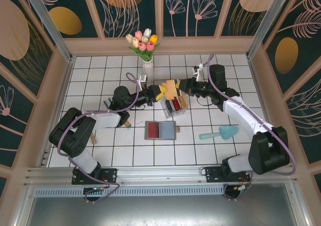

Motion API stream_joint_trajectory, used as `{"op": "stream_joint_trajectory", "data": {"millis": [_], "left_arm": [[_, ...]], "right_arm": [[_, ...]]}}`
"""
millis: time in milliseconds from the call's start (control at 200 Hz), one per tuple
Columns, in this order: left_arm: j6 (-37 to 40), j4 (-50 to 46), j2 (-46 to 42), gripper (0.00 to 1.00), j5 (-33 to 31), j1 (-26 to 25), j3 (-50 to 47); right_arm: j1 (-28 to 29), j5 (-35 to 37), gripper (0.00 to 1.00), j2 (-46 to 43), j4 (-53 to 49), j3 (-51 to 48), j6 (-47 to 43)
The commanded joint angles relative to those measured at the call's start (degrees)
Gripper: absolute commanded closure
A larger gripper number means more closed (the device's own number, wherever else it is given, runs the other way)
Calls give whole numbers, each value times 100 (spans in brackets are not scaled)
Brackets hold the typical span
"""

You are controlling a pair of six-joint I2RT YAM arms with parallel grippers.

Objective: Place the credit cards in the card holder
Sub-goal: Place the credit card in the storage box.

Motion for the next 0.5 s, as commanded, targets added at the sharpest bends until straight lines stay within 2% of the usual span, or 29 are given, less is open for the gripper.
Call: {"op": "stream_joint_trajectory", "data": {"millis": [0,185,295,495], "left_arm": [[-64,878,-50,86,153,0,43],[-54,509,-148,94,-109,0,-54],[-75,40,-264,100,-395,5,-175],[-589,-156,-322,100,-742,8,-426]], "right_arm": [[-29,128,88,-49,-177,-197,-72],[-45,385,92,-166,-333,-99,-157],[-86,882,93,-366,-590,9,-309],[-115,1584,93,-342,-1130,268,-702]]}}
